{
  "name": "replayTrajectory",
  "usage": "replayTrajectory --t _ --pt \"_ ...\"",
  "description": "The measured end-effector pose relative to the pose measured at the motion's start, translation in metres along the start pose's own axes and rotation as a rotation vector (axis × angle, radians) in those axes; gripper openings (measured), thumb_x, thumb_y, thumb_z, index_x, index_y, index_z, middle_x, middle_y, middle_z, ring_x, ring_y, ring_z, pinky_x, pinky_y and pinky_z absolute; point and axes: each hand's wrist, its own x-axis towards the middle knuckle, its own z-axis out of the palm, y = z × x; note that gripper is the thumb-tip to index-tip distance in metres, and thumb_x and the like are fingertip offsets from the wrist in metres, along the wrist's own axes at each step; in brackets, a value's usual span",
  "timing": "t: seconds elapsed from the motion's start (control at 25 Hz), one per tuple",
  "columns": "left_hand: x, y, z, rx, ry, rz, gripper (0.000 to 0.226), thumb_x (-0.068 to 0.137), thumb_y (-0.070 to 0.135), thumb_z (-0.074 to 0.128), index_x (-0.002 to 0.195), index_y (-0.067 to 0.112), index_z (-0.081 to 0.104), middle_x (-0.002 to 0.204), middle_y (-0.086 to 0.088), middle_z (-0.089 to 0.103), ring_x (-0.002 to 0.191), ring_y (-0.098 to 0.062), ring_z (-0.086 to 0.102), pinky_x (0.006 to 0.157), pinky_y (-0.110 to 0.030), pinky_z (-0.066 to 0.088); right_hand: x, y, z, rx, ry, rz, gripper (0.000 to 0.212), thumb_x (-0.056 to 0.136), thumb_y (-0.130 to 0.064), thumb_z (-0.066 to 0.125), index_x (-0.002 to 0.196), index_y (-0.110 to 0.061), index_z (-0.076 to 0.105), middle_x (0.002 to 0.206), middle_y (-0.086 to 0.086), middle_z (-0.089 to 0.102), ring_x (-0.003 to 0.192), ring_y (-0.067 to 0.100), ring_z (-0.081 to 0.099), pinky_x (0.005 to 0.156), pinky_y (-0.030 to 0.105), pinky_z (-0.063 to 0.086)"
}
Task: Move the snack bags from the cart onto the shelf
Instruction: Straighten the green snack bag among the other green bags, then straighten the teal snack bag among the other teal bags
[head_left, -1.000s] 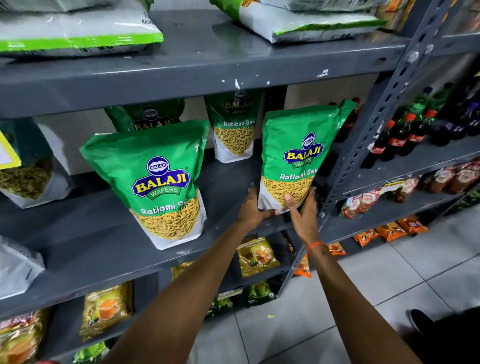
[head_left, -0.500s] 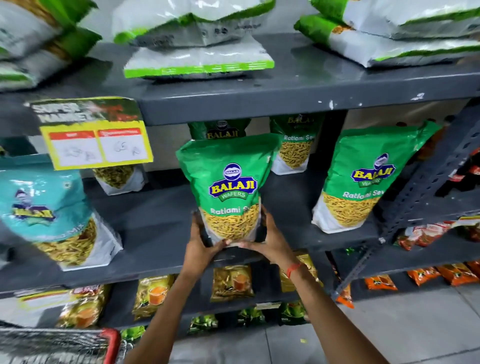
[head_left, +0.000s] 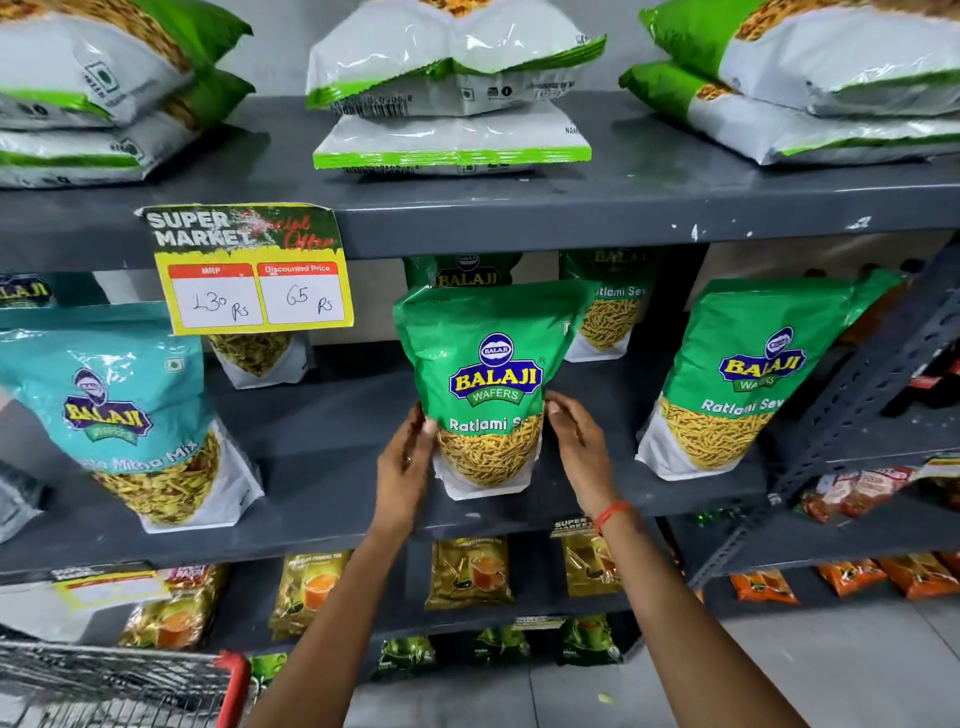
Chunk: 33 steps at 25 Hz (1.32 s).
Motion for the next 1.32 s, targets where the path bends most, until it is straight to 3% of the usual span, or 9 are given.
replayTrajectory --t 0.32,0.48,0.6,0.76,0.88,0.96,1.04,1.16,1.32 --pt "0.01 0.021 0.019 -0.168 0.26 -0.004 0.016 0.092 0.018 0.056 0.092 0.016 0.071 0.064 0.017 0.07 0.063 -0.007 0.058 0.058 -0.018 0.051 0.009 -0.005 0.009 0.105 0.2 -0.005 0.019 0.096 -0.016 0.05 0.087 -0.026 0.064 0.089 -0.005 0.068 0.077 -0.005 0.064 0.066 0.008 0.051" --pt "0.002 0.006 0.01 -0.114 0.034 -0.075 0.013 0.09 0.02 0.058 0.096 0.026 0.067 0.094 0.01 0.073 0.083 0.002 0.068 0.067 -0.007 0.053 0.002 -0.001 0.006 0.185 0.039 0.12 0.023 0.092 -0.046 0.047 0.1 -0.033 0.064 0.106 -0.01 0.068 0.101 0.005 0.063 0.087 0.024 0.05" --pt "-0.009 -0.018 0.002 0.217 -0.206 -0.135 0.045 0.08 0.016 0.07 0.121 0.014 0.053 0.119 -0.001 0.062 0.107 -0.013 0.062 0.076 -0.004 0.05 -0.019 0.011 0.006 0.057 -0.153 0.206 0.046 0.067 -0.075 0.054 0.106 -0.051 0.053 0.106 -0.032 0.064 0.098 -0.015 0.059 0.084 0.017 0.044" --pt "-0.009 -0.021 0.003 0.292 -0.227 -0.152 0.065 0.075 0.014 0.075 0.131 0.009 0.04 0.133 -0.011 0.056 0.122 -0.026 0.054 0.101 -0.038 0.048 -0.031 0.007 0.013 0.027 -0.188 0.227 0.088 0.048 -0.082 0.065 0.122 -0.038 0.044 0.11 -0.028 0.061 0.095 -0.016 0.061 0.074 0.007 0.05" --pt "-0.016 -0.011 0.002 0.29 -0.236 -0.125 0.081 0.078 0.023 0.073 0.143 0.016 0.026 0.147 -0.006 0.043 0.134 -0.021 0.042 0.109 -0.038 0.039 -0.046 -0.003 0.023 -0.037 0.058 0.115 0.096 0.065 -0.075 0.059 0.142 -0.025 0.029 0.144 -0.005 0.043 0.132 0.0 0.043 0.103 0.019 0.039" --pt "-0.029 -0.001 -0.005 0.334 -0.141 -0.049 0.089 0.08 0.037 0.067 0.148 0.024 0.011 0.155 0.008 0.023 0.138 -0.006 0.025 0.11 -0.027 0.03 -0.064 -0.011 0.044 -0.23 0.32 -0.08 0.085 0.081 -0.067 0.045 0.147 -0.017 0.023 0.153 0.004 0.026 0.143 0.013 0.022 0.116 0.023 0.022" --pt "-0.044 0.014 -0.024 0.383 0.003 0.164 0.088 0.082 0.052 0.057 0.149 0.028 0.004 0.155 0.021 0.007 0.14 0.005 0.013 0.113 -0.018 0.023 -0.081 -0.025 0.081 -0.351 0.366 -0.33 0.071 0.091 -0.056 0.038 0.145 -0.013 0.025 0.151 0.006 0.028 0.143 0.014 0.022 0.117 0.016 0.018" --pt "-0.053 0.033 -0.076 0.438 0.183 0.403 0.082 0.087 0.054 0.047 0.149 0.029 -0.001 0.157 0.024 0.0 0.145 0.0 0.01 0.12 -0.034 0.019 -0.096 -0.04 0.155 -0.369 0.16 -0.527 0.056 0.095 -0.035 0.045 0.143 -0.01 0.029 0.147 0.008 0.033 0.141 0.016 0.028 0.118 0.023 0.023" --pt "-0.05 0.026 -0.186 0.479 0.417 0.403 0.088 0.086 0.054 0.05 0.147 0.03 -0.009 0.158 0.009 -0.006 0.148 -0.013 0.002 0.121 -0.043 0.015 -0.103 -0.041 0.259 -0.377 -0.197 -0.309 0.067 0.09 -0.03 0.06 0.144 -0.006 0.028 0.15 0.013 0.034 0.14 0.02 0.029 0.114 0.016 0.017"
